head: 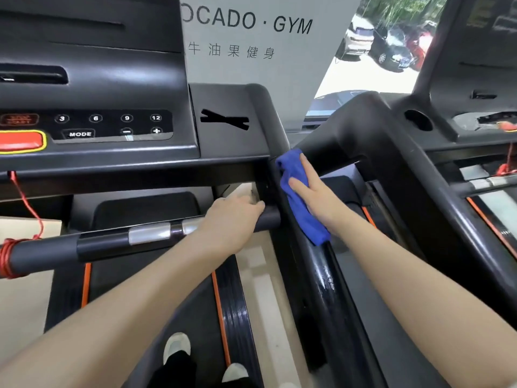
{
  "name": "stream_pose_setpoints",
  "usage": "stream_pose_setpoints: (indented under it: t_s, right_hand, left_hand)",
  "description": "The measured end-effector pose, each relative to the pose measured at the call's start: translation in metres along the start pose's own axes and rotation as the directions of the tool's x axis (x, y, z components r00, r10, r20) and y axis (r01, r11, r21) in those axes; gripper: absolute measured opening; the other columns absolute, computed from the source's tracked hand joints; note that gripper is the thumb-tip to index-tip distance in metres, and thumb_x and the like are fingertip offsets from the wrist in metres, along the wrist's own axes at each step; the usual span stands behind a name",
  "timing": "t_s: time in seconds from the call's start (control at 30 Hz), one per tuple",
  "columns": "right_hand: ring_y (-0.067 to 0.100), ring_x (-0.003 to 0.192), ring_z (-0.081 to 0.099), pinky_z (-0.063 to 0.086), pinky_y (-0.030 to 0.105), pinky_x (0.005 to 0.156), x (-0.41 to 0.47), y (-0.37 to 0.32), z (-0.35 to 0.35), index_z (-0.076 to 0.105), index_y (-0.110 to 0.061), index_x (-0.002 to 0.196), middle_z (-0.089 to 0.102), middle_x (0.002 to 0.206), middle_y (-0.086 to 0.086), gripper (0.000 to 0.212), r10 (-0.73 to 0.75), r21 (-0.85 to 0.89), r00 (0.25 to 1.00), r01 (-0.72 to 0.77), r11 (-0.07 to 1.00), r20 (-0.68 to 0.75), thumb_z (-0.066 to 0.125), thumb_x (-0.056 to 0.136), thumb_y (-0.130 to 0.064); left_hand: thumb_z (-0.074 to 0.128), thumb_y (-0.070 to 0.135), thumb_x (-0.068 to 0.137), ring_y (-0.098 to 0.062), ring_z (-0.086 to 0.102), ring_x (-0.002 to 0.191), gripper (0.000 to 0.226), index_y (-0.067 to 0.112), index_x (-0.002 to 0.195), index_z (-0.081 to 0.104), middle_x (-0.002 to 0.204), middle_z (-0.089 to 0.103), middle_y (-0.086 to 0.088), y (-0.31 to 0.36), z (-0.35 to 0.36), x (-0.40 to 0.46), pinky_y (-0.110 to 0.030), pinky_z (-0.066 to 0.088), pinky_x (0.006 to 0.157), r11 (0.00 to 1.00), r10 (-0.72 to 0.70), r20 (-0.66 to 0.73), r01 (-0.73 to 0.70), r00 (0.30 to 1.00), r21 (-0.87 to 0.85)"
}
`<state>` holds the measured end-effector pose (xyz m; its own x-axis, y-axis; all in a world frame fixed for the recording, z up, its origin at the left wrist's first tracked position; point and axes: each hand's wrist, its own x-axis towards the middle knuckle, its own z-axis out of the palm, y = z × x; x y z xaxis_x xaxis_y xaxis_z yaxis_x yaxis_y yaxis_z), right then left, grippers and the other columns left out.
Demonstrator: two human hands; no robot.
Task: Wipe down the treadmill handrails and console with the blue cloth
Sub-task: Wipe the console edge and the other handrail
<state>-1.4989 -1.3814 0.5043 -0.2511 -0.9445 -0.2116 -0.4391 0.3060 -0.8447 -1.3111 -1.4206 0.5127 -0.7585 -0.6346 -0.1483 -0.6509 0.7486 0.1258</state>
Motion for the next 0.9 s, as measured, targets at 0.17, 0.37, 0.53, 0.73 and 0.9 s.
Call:
stream_pose_setpoints:
  t_s: [0.17, 0.37, 0.53, 0.73, 0.9]
  right_hand:
    - [0.010, 0.107, 0.059, 0.046, 0.022, 0.084, 0.005, 0.006, -0.002, 0.035, -0.029, 0.140, 0.058, 0.124, -0.004, 0.051, 0.121, 0.247, 0.991, -0.132, 0.960, 0.061, 0.054, 0.092, -0.036]
    - [0.007, 0.116, 0.054, 0.042, 0.031, 0.100, -0.067, 0.025, 0.001, 0.023, -0.041, 0.142, 0.052, 0.132, -0.011, 0.072, 0.114, 0.172, 0.992, -0.123, 0.977, 0.063, 0.058, 0.080, -0.044]
    - [0.014, 0.116, 0.052, 0.040, 0.036, 0.102, -0.094, 0.028, 0.002, 0.024, -0.046, 0.137, 0.054, 0.125, -0.004, 0.062, 0.125, 0.078, 0.991, -0.128, 0.989, 0.049, 0.054, 0.084, -0.043]
    - [0.019, 0.104, 0.059, 0.048, 0.035, 0.093, -0.036, 0.014, 0.003, 0.042, -0.026, 0.132, 0.061, 0.116, 0.003, 0.048, 0.153, 0.168, 0.988, -0.148, 0.975, -0.017, 0.051, 0.089, -0.045]
    - [0.021, 0.102, 0.059, 0.048, 0.040, 0.093, -0.031, 0.006, 0.005, 0.038, -0.026, 0.134, 0.059, 0.116, 0.003, 0.054, 0.178, 0.112, 0.983, -0.171, 0.979, -0.054, 0.053, 0.087, -0.048]
  left_hand:
    - [0.049, 0.000, 0.085, -0.029, 0.057, 0.099, 0.049, 0.013, 0.131, 0.040, 0.113, 0.058, -0.007, 0.019, 0.014, -0.003, -0.035, 0.045, 0.077, 0.993, -0.113, -0.096, 0.116, 0.989, 0.027]
    - [0.051, 0.008, 0.085, -0.030, 0.056, 0.106, 0.039, 0.017, 0.123, 0.050, 0.117, 0.056, -0.009, 0.020, 0.005, 0.002, -0.038, 0.047, 0.082, 0.980, -0.180, 0.001, 0.180, 0.984, -0.086]
    - [0.058, 0.044, 0.086, -0.028, 0.054, 0.112, 0.048, 0.013, 0.123, 0.055, 0.121, 0.058, -0.008, 0.021, -0.008, 0.008, -0.040, 0.047, 0.090, 0.962, -0.204, 0.086, 0.216, 0.975, -0.164]
    - [0.057, 0.045, 0.086, -0.029, 0.056, 0.104, 0.041, 0.011, 0.110, 0.058, 0.109, 0.060, -0.010, 0.034, 0.005, 0.012, -0.033, 0.037, 0.070, 0.962, -0.274, -0.070, 0.272, 0.959, -0.034]
    - [0.057, 0.041, 0.088, -0.032, 0.056, 0.102, 0.037, 0.012, 0.110, 0.059, 0.105, 0.060, -0.012, 0.037, 0.008, 0.007, -0.033, 0.035, 0.069, 0.956, -0.288, -0.112, 0.279, 0.951, -0.088]
